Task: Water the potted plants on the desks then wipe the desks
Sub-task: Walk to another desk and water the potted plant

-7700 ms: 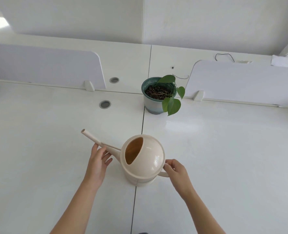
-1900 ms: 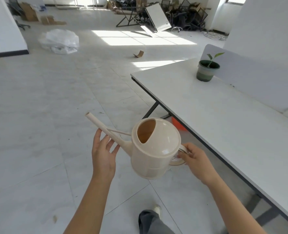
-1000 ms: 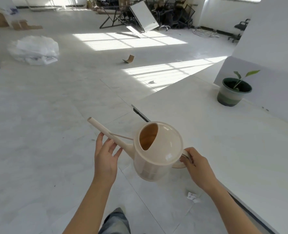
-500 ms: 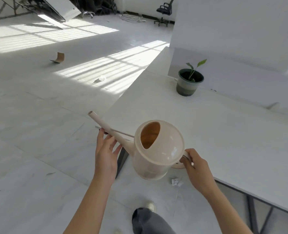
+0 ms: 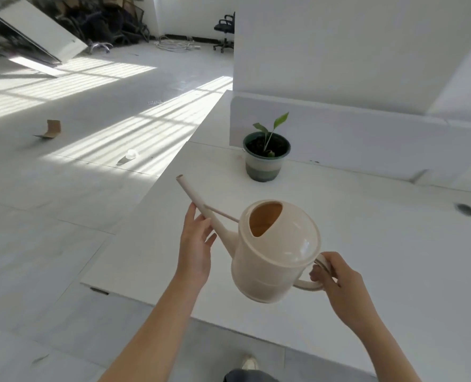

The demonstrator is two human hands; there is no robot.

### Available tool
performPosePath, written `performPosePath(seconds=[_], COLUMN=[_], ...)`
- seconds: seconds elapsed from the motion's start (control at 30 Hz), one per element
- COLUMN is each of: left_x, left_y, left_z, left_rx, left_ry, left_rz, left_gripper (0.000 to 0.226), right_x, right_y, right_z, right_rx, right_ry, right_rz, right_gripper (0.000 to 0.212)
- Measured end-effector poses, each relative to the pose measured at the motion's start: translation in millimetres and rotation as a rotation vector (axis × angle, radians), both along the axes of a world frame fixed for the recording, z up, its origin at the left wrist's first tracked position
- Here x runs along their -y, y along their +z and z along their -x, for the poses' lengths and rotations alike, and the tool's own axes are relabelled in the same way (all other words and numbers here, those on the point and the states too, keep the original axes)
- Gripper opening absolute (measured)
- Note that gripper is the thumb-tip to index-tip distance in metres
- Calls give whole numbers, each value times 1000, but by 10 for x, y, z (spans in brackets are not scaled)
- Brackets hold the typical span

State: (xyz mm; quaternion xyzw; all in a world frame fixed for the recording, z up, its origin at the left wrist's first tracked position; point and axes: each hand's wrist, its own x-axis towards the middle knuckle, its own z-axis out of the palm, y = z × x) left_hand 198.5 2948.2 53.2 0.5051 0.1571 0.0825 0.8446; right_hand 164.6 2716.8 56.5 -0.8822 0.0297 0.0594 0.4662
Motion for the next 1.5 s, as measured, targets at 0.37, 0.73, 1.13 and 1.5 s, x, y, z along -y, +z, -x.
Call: performPosePath(seconds=[0.37,0.73,1.13,1.5], left_x=[591,725,541,615], left_y=[-44,-59,-114,-170], left_z=[-1264,-1936,-2372,-2505], left_rx=[-105,-184,-293,-322], left_ry=[-177,-374,-445,-499], left_rz=[-80,1,8,63], left_gripper=[38,35,9,36], right_x=[408,228,-140,-195], right_y=[223,381,488,543], right_z=[-703,-965,-1314,-1374], right_rx=[-12,6,20,20], right_ry=[-37,-169,-216,-285], right_rz=[6,91,126,161], right_gripper=[23,13,14,13])
